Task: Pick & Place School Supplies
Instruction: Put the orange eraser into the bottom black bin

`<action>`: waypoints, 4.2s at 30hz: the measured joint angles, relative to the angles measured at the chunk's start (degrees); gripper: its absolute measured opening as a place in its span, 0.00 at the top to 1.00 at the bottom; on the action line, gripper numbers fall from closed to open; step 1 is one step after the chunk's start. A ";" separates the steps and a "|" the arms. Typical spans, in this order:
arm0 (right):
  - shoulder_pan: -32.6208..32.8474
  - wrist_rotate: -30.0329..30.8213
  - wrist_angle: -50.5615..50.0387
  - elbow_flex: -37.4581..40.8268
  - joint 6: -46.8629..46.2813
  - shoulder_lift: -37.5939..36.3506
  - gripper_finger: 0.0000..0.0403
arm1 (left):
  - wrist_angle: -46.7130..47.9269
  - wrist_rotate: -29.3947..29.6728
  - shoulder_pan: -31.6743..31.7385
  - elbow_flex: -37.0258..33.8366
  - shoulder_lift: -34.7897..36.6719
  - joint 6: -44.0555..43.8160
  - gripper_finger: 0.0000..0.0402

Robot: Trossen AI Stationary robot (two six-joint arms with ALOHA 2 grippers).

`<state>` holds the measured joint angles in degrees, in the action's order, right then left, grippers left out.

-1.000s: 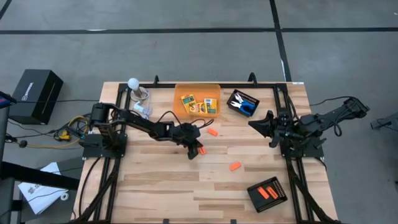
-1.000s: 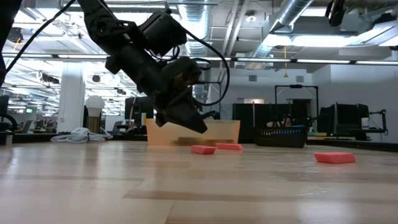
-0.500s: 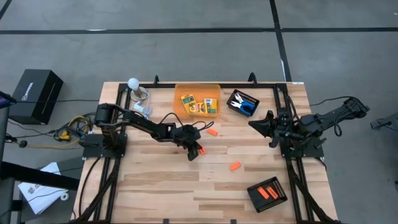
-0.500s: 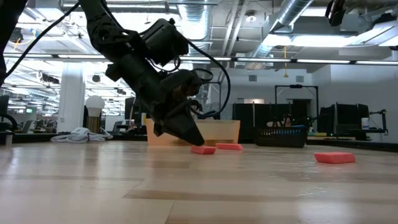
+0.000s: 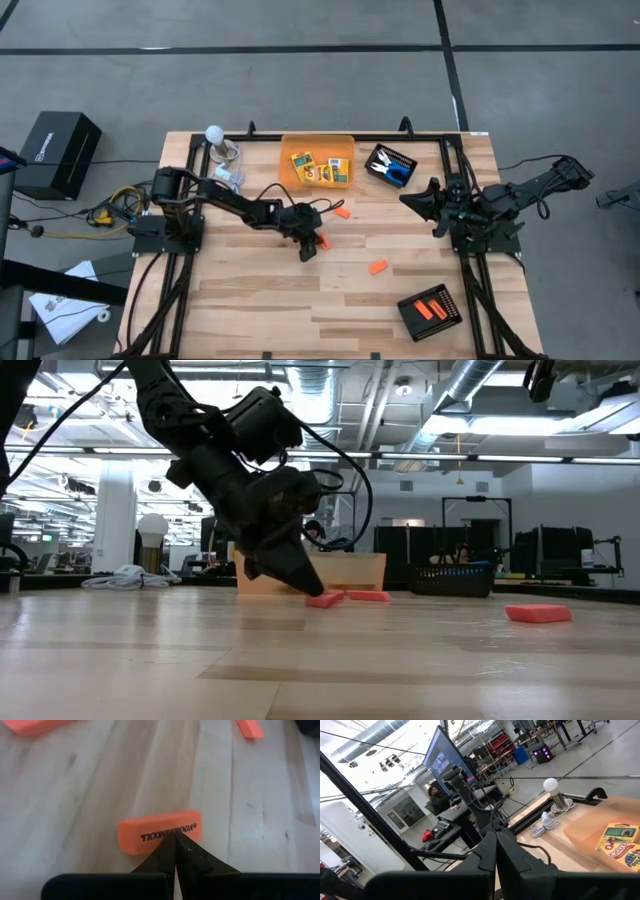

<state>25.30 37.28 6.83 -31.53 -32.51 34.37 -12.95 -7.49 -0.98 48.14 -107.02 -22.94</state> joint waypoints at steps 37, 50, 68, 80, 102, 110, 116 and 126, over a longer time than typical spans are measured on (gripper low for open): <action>-3.45 -5.64 -2.09 0.00 -0.05 0.00 1.00 | -5.13 1.85 2.37 -2.02 2.02 -3.04 1.00; -4.11 -6.40 -1.88 0.00 -0.07 0.00 1.00 | -5.16 0.53 2.09 -1.99 0.33 -4.13 1.00; -4.11 -6.42 -1.86 0.00 -0.17 0.00 1.00 | -6.32 -0.07 2.13 -1.84 -1.31 -6.01 1.00; -4.09 -6.52 -1.84 0.00 -0.48 0.00 1.00 | -5.92 -0.04 2.13 -2.04 -1.42 -7.54 1.00; -4.10 -7.43 -1.90 0.00 -0.51 0.01 1.00 | -10.16 -0.57 1.76 -6.98 1.72 -11.69 1.00; -4.09 -7.45 -2.12 0.00 -0.50 0.02 1.00 | -12.02 -2.82 3.12 -2.43 1.83 -7.02 1.00; -4.07 -7.48 -2.10 0.00 -0.50 0.00 1.00 | -11.78 -3.67 3.38 -1.97 0.15 -6.24 1.00; -4.07 -7.63 -1.67 0.00 -0.50 0.00 1.00 | -11.44 -5.04 2.92 -1.97 -0.59 -6.08 1.00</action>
<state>21.23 29.65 5.17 -31.53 -33.01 34.37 -24.40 -12.53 1.93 46.17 -107.61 -29.02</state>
